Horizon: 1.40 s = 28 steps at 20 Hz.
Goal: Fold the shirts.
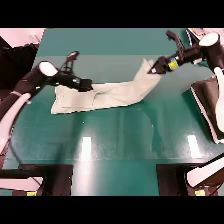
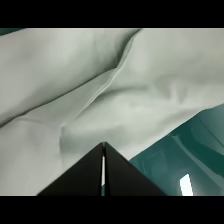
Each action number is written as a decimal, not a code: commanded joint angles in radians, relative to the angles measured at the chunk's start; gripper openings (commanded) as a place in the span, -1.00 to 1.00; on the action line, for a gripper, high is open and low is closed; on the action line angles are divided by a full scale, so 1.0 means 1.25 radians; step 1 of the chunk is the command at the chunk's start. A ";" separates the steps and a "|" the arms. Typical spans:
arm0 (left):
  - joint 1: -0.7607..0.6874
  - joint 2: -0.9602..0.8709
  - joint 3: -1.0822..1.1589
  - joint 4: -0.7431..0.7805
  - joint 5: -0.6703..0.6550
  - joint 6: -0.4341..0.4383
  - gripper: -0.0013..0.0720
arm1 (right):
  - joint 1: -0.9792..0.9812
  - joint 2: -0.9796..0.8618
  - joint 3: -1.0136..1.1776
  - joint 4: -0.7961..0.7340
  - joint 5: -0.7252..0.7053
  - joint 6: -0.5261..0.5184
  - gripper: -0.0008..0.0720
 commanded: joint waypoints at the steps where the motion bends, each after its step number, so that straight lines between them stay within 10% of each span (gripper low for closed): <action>1: -0.062 -0.142 0.103 -0.001 -0.010 -0.007 -0.88 | 0.099 0.011 0.139 0.001 -0.013 0.042 -0.95; 16: -0.056 -0.230 0.234 0.034 -0.128 -0.020 -0.89 | 0.260 0.106 0.100 -0.002 -0.162 0.040 -0.95; 28: 0.230 0.088 0.390 0.299 -0.311 -0.020 -0.88 | 0.428 0.014 0.100 -0.001 -0.392 -0.018 -0.95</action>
